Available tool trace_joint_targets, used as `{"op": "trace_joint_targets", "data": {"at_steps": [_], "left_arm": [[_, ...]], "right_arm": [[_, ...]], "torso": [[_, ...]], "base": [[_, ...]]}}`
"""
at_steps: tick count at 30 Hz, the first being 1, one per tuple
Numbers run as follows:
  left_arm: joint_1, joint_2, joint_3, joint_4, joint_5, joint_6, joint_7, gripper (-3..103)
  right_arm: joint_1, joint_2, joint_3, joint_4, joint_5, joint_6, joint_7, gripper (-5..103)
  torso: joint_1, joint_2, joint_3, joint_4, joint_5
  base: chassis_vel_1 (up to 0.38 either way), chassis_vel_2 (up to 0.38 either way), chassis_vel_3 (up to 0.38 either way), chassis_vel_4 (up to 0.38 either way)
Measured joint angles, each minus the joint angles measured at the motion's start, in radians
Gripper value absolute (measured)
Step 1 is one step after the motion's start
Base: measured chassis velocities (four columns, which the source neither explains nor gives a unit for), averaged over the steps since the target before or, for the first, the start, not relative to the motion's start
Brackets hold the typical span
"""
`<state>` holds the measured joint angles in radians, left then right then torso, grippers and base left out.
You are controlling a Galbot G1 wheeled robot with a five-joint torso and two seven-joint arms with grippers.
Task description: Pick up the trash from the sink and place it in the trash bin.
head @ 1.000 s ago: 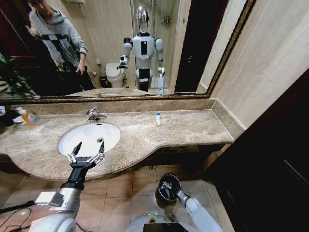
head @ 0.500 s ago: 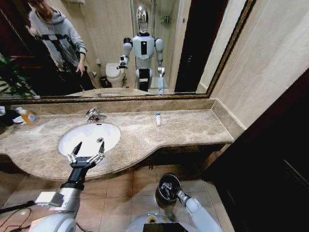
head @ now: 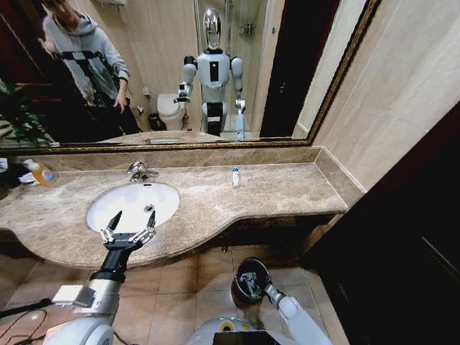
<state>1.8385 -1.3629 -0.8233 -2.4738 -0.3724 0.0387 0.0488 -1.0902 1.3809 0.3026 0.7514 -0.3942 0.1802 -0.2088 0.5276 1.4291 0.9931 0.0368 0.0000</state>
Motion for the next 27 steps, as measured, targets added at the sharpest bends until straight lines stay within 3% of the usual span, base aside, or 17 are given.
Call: {"op": "trace_joint_targets", "data": {"at_steps": [5, 15, 16, 17, 18, 19, 22, 27], "left_arm": [[0.0, 0.0, 0.0, 0.0, 0.0, 0.0, 0.0, 100], [0.0, 0.0, 0.0, 0.0, 0.0, 0.0, 0.0, 100], [0.0, 0.0, 0.0, 0.0, 0.0, 0.0, 0.0, 100], [0.0, 0.0, 0.0, 0.0, 0.0, 0.0, 0.0, 100], [0.0, 0.0, 0.0, 0.0, 0.0, 0.0, 0.0, 100], [0.0, 0.0, 0.0, 0.0, 0.0, 0.0, 0.0, 100], [0.0, 0.0, 0.0, 0.0, 0.0, 0.0, 0.0, 100], [0.0, 0.0, 0.0, 0.0, 0.0, 0.0, 0.0, 100]], "right_arm": [[-0.013, -0.007, 0.001, 0.013, 0.01, 0.001, 0.002, 100], [-0.067, -0.04, 0.007, 0.109, 0.068, -0.003, 0.004, 100], [-0.117, -0.059, 0.012, 0.215, 0.177, -0.025, 0.017, 100], [-0.221, -0.085, 0.017, 0.413, 0.348, -0.073, 0.065, 100], [-0.257, -0.095, 0.028, 0.485, 0.385, -0.079, 0.081, 100], [-0.257, -0.095, 0.028, 0.485, 0.385, -0.079, 0.081, 100], [-0.367, -0.132, 0.061, 0.714, 0.469, -0.101, 0.141, 100], [-0.472, -0.136, 0.121, 0.916, 0.488, -0.107, 0.192, 100]], "torso": [[0.0, 0.0, 0.0, 0.0, 0.0], [0.0, 0.0, 0.0, 0.0, 0.0002], [0.0, 0.0, 0.0, 0.0001, 0.0], [0.0, 0.0, 0.0, -0.0002, 0.0003], [0.0, 0.0, 0.0, -0.0002, 0.0004], [0.0, 0.0, 0.0, -0.0002, 0.0004], [0.0, 0.0, 0.0, -0.0001, -0.0004], [0.0, 0.0, 0.0, -0.0001, 0.0002]], "base": [[0.0, 0.0, 0.0, 0.0], [0.0, 0.0, 0.0, 0.0], [0.0, 0.0, 0.0, 0.0], [0.0, 0.0, 0.0, 0.0], [0.0, 0.0, 0.0, 0.0], [0.0, 0.0, 0.0, 0.0], [0.0, 0.0, 0.0, 0.0], [0.0, 0.0, 0.0, 0.0]]}}
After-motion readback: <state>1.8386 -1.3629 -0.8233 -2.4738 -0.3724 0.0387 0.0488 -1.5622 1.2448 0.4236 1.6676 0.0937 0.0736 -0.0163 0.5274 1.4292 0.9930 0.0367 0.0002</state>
